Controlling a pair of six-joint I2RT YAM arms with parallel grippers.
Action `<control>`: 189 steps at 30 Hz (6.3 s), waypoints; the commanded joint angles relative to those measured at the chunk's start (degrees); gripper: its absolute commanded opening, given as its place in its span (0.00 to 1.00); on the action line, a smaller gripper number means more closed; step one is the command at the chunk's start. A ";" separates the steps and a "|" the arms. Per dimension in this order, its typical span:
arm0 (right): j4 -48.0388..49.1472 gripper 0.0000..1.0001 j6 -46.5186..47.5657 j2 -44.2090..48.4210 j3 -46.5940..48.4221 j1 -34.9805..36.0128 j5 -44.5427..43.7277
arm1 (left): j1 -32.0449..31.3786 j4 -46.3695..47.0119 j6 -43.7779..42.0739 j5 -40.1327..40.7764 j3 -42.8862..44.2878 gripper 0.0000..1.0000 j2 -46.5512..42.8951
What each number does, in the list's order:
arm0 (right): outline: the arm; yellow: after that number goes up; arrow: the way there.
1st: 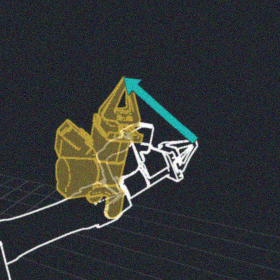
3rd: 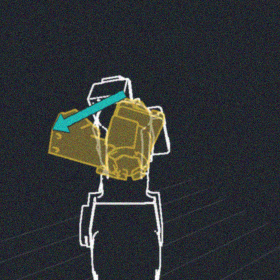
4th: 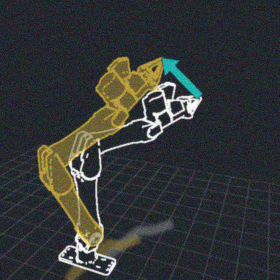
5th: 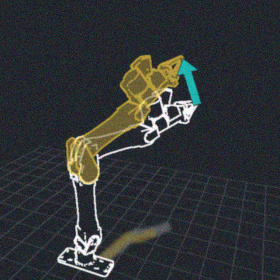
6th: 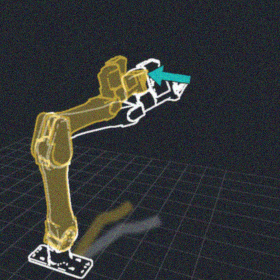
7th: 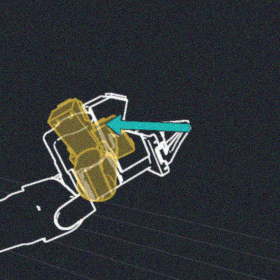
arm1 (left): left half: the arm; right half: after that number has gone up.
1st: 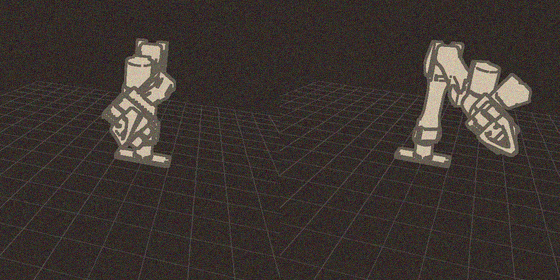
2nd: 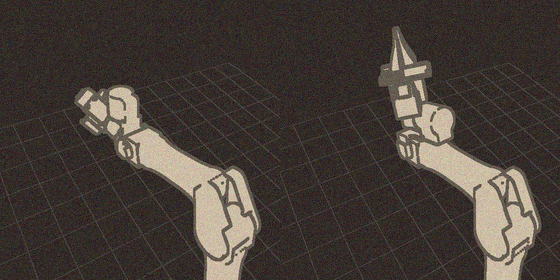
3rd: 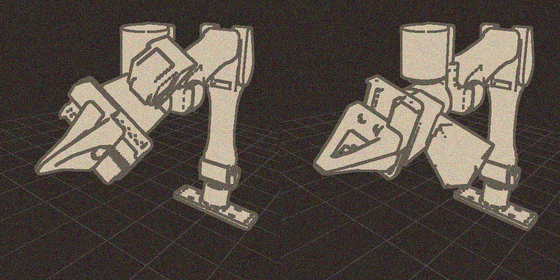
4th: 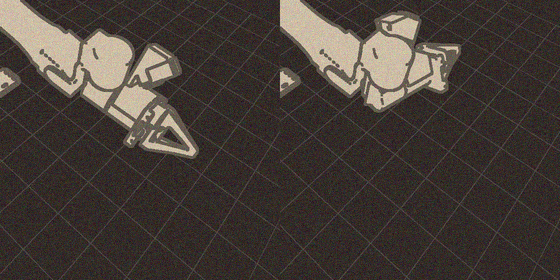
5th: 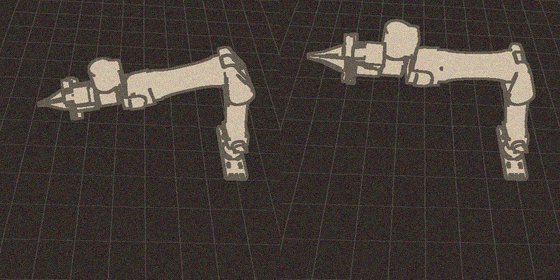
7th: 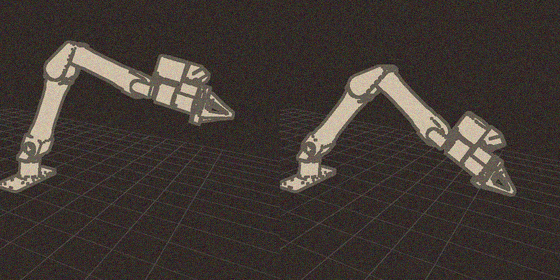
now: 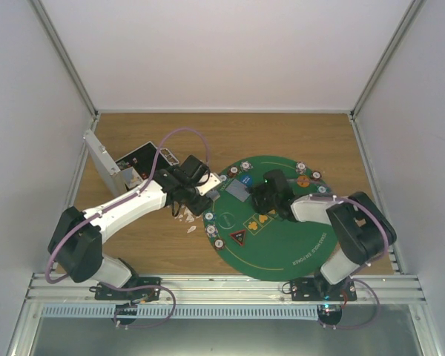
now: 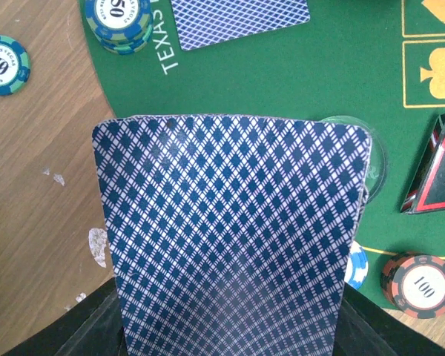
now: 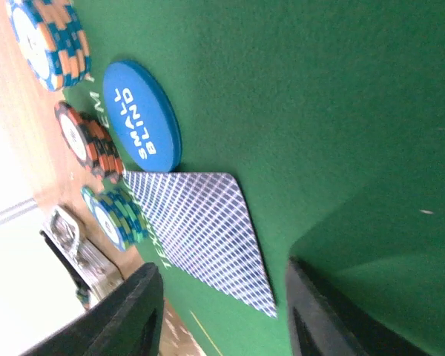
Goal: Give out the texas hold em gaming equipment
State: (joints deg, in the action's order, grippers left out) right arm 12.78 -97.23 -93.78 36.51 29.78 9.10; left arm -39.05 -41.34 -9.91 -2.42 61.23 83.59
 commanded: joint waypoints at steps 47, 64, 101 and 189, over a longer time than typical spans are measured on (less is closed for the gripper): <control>-46.02 0.91 74.13 5.34 15.63 -3.91 48.62 | -12.46 2.84 -1.63 -6.11 -1.47 0.59 0.16; -50.50 0.73 77.17 -1.30 21.52 0.48 45.17 | -12.81 2.61 -1.70 -5.46 -1.37 0.59 0.16; -55.32 0.34 78.91 4.99 22.52 -2.25 41.11 | -12.90 2.55 -1.60 -5.44 -1.23 0.59 0.58; -58.77 0.01 95.12 -12.01 32.07 -31.27 -14.60 | -12.70 2.99 -1.95 -3.51 -2.26 0.58 -0.54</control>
State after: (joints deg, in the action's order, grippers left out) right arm -47.48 -3.25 -104.60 67.16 -1.17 -6.02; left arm -51.70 -40.07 -11.18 -5.91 59.53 84.25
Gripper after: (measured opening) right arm 0.008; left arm 0.588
